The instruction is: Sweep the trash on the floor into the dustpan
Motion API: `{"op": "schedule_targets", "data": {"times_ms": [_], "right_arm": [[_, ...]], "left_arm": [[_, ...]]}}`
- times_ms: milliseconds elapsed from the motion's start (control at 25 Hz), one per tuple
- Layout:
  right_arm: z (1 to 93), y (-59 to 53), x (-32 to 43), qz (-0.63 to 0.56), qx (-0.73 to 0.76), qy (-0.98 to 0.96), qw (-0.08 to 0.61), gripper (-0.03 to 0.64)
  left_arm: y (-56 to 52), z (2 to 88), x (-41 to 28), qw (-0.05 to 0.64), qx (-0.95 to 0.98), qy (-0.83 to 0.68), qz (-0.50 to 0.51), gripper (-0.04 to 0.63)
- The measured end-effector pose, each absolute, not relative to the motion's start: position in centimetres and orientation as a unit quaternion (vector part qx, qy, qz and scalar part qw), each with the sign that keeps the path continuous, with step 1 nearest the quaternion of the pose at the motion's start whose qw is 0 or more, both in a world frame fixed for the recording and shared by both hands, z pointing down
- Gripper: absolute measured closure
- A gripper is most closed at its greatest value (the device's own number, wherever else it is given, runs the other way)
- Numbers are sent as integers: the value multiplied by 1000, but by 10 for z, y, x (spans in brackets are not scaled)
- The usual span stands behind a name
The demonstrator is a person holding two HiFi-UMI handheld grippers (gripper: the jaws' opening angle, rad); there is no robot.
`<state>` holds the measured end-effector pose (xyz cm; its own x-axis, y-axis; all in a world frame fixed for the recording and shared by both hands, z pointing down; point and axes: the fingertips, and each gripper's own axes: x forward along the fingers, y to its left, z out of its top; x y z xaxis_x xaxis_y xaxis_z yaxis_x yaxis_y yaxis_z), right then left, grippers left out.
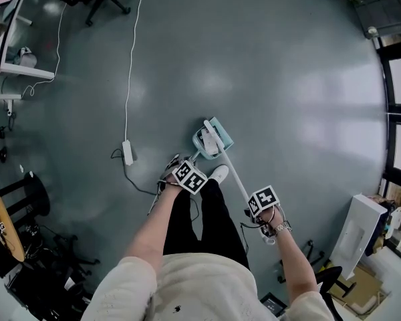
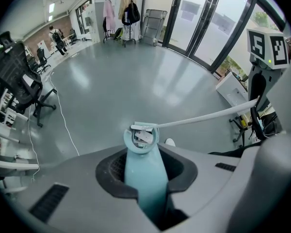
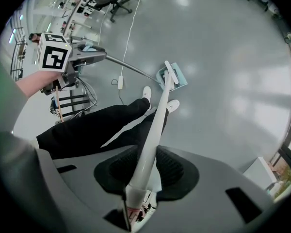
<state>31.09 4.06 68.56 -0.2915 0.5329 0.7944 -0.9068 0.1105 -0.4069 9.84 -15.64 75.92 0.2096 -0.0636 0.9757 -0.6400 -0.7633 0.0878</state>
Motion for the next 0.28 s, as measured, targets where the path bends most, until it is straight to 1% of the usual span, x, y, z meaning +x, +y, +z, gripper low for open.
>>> {"op": "schedule_targets", "data": {"times_ms": [280], "right_arm": [[686, 48, 309, 639, 191, -483, 567, 494]], "left_arm": [[-155, 760, 98, 249, 737, -234, 583, 503]]}}
